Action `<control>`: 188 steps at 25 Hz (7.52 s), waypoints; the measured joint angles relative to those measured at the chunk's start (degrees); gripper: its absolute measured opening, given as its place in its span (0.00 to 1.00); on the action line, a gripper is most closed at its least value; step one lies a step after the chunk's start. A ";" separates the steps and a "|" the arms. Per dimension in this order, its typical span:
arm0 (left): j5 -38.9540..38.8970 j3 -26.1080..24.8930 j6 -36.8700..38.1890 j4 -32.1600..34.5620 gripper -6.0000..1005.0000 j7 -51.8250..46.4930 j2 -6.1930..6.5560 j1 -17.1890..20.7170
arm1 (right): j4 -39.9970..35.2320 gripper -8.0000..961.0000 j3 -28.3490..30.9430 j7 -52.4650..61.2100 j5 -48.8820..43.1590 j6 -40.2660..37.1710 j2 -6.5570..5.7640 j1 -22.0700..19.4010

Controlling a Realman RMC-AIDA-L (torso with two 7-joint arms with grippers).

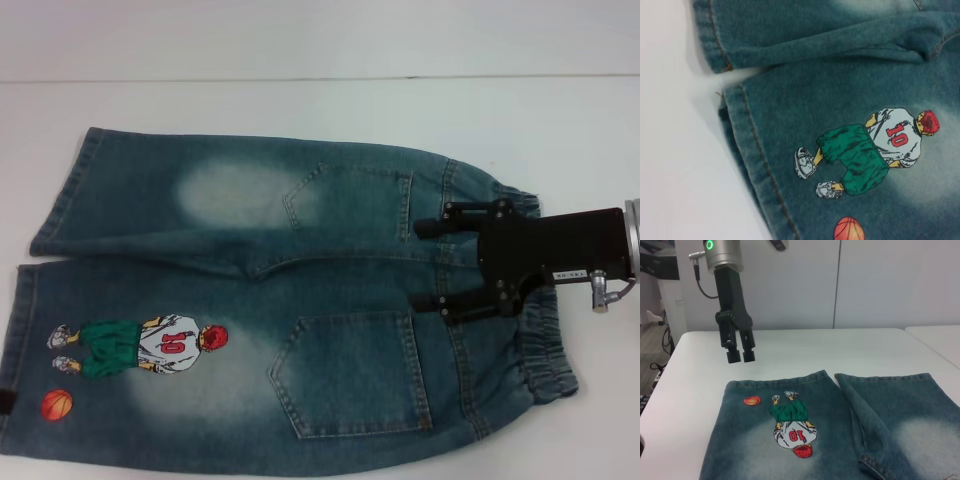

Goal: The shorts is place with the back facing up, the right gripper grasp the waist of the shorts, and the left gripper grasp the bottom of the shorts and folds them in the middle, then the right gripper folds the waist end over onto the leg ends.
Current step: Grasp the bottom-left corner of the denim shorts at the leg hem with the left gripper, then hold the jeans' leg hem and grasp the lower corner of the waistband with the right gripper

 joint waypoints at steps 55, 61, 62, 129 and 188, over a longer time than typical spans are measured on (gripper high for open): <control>3.13 7.97 -7.24 -7.05 0.78 -1.82 -0.65 1.27 | -0.40 0.92 -1.03 -0.20 0.41 -1.68 0.28 -0.49; 3.06 7.80 -6.66 -7.08 0.78 -1.75 -0.67 1.08 | -0.39 0.92 -1.03 -0.21 0.46 -1.68 0.24 -0.40; 3.01 7.72 -6.51 -7.08 0.78 -1.65 -0.67 1.01 | -0.39 0.92 -1.03 -0.20 0.47 -1.66 0.22 -0.39; -2.27 8.66 -6.08 -8.67 0.00 5.98 -0.75 -2.82 | -25.31 0.89 2.37 32.87 -19.12 -9.90 -0.97 -5.70; -2.26 9.29 -6.71 -10.15 0.01 6.35 -0.93 -2.39 | -15.87 0.76 -8.30 37.91 -24.57 -8.76 -0.03 -2.41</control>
